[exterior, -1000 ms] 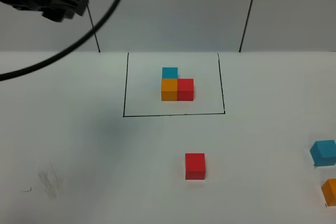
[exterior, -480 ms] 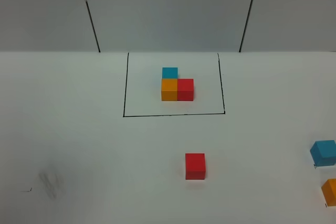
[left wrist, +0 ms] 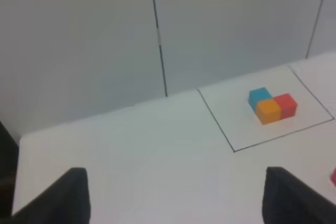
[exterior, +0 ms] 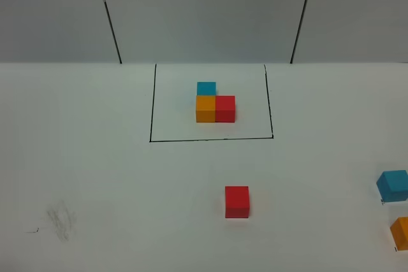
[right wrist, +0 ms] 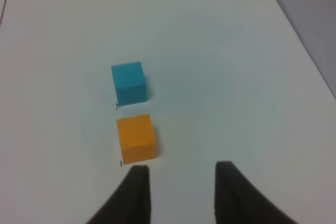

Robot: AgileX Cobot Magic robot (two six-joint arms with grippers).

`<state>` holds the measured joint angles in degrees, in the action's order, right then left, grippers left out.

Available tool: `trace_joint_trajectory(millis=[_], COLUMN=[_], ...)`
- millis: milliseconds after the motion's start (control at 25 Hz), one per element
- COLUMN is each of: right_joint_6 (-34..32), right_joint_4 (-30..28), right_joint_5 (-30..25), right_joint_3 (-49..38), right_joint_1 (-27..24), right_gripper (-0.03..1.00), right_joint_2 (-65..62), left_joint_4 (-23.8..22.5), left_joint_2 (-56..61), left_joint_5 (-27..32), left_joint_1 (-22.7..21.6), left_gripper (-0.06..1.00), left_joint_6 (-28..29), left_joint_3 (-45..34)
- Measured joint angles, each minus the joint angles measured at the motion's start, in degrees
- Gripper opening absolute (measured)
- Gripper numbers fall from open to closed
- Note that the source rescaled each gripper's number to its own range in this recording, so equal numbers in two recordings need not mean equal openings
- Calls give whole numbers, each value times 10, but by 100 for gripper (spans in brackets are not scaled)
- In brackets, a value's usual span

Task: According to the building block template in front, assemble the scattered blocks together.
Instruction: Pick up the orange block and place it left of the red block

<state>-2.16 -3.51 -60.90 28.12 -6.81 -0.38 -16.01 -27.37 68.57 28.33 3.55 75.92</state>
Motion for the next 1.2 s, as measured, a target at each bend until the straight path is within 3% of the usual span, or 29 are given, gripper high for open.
trace_joint_trajectory(millis=[120,280,440,680,840,1200], right_joint_6=[0,0,0,0,0,0], right_joint_4=[0,0,0,0,0,0], right_joint_5=[0,0,0,0,0,0], right_joint_3=[0,0,0,0,0,0], right_joint_1=[0,0,0,0,0,0], right_gripper=[0,0,0,0,0,0], right_joint_2=[0,0,0,0,0,0], left_joint_4=[6,32,89,151,154,171], left_joint_2=[61,111,134,169,213,277], left_joint_5=[0,0,0,0,-9,-28], left_joint_1=[-23,-91,-173,-264,-289,-294], left_gripper=[44,35,34,34,34,33], left_joint_6=[12,-15,-66,-84,-84,-45], left_joint_3=[-50,-97,-123,-185,-261,-393])
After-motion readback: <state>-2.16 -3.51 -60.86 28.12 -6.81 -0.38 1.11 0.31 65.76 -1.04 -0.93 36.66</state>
